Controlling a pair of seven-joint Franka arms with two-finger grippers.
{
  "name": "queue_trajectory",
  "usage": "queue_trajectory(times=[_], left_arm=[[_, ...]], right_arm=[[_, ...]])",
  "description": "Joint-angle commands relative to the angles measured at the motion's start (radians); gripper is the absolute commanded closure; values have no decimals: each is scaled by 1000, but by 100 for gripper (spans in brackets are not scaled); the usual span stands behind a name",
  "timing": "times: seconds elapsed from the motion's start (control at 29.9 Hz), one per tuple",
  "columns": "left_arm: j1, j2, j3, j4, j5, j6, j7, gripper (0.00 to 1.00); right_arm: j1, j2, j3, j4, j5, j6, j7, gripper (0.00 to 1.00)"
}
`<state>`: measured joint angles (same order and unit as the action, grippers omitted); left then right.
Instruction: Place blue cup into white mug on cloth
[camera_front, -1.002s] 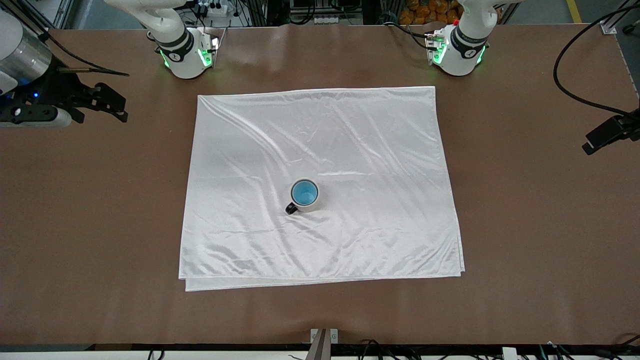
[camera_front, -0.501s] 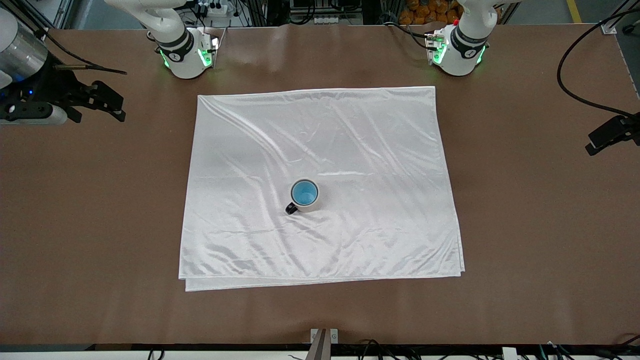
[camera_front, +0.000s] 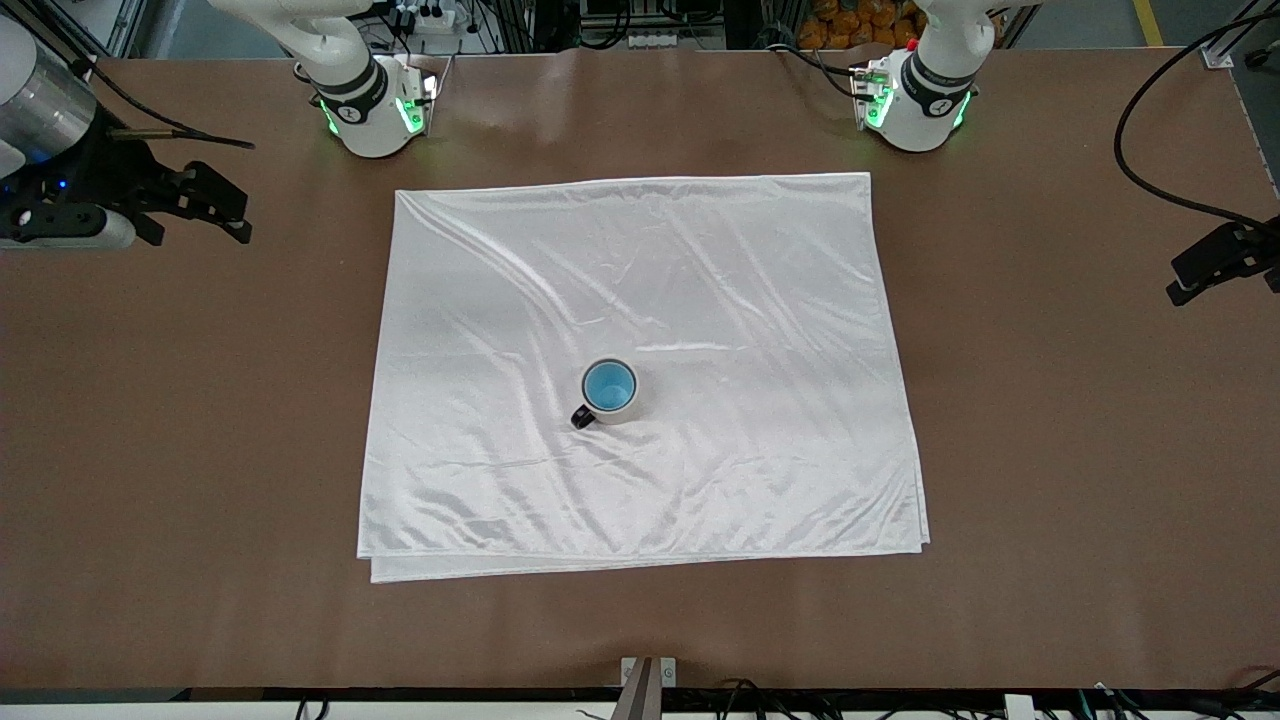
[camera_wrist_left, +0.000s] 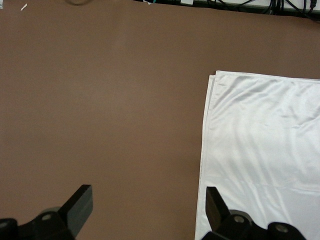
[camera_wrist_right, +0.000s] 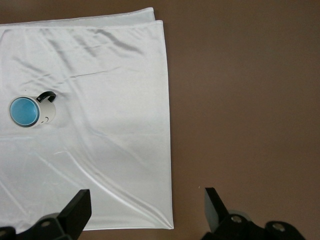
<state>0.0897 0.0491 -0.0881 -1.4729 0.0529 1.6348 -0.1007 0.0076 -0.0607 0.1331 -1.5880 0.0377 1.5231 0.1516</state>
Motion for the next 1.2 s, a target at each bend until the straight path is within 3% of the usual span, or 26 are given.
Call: queue_trajectory(times=[0.0,1.17], left_arm=[[-1,-25,2,-18,-22,8,30,0],[-13,-11,2,-20,-47,10,53,0]], right_arm=[[-3,5,5,14,-13,-6,-10,0],[-3,7,6,11,-12,-12,-10,0]])
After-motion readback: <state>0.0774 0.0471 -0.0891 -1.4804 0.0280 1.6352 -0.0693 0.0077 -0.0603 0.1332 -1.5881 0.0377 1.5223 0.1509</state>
